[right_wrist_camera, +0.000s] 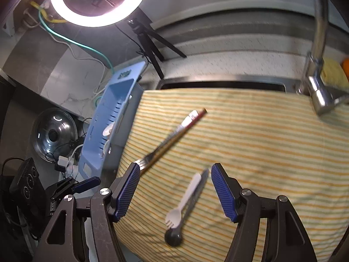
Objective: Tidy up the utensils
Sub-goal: 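Move both grippers back over the remaining utensils on the towel, then grasp the last red-tipped chopstick with the left gripper while the right gripper grasps the white plastic spork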
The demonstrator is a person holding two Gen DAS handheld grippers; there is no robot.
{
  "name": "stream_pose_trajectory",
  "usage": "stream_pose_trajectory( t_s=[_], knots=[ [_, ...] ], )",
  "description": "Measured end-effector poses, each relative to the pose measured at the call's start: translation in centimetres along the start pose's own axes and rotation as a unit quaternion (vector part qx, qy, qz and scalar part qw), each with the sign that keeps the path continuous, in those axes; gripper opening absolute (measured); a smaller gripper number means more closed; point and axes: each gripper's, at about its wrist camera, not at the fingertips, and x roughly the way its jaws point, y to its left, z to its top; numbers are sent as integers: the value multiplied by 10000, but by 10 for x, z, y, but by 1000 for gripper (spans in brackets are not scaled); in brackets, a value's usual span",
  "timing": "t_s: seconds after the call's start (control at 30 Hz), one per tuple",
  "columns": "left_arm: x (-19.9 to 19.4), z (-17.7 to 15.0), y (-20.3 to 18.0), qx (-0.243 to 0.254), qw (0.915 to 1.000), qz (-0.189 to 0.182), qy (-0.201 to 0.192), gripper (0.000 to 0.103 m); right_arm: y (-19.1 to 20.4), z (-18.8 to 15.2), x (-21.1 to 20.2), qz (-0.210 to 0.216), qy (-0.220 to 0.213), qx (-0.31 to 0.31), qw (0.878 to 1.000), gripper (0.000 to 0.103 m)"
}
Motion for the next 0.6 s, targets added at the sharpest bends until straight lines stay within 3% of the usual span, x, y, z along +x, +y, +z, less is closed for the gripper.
stream_pose_trajectory(
  t_s=[0.17,0.37,0.6],
  knots=[
    [16,-9,-11,-43,9996,-230,162,46,-10,-16,8,318,112,312,9989,64],
    [25,-16,-14,0,9996,-153,255,46,-17,-30,23,635,223,757,9949,64],
    [26,0,9,-88,9998,31,164,46,-12,-35,38,867,352,940,9912,64]
  ],
)
